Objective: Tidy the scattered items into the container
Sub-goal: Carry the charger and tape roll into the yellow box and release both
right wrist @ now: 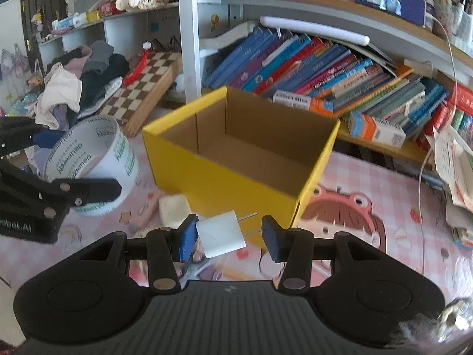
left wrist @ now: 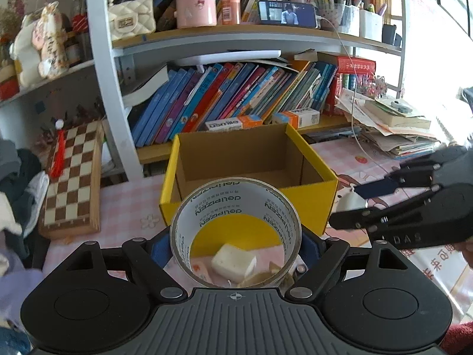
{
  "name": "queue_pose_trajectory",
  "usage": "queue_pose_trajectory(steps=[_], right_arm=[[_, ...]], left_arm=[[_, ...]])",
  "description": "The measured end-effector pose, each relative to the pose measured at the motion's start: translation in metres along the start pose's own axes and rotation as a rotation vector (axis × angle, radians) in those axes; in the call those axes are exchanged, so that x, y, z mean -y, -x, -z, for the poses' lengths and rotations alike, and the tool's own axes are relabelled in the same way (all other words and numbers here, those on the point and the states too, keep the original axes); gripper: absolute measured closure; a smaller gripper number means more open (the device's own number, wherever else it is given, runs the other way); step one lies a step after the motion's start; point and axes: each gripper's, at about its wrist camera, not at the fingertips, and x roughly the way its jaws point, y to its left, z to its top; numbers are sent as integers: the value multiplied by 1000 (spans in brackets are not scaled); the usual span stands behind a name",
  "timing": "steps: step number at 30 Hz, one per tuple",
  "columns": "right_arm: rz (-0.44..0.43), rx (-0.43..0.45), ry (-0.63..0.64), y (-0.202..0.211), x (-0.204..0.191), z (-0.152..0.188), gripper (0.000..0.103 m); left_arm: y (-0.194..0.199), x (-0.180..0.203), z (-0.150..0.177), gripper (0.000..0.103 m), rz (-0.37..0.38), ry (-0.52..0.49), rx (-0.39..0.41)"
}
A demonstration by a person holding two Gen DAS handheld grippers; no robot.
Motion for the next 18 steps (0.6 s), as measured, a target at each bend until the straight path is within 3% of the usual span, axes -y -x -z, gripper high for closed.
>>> queue_pose_trajectory(steps=[11, 18], right_arm=[[30, 59, 87, -39, 27, -52, 58], [26, 20, 131, -82, 44, -76, 58]], left_arm=[[-49, -13, -44, 19, -27, -29, -13], [-94, -24, -65, 19, -66, -43, -58]])
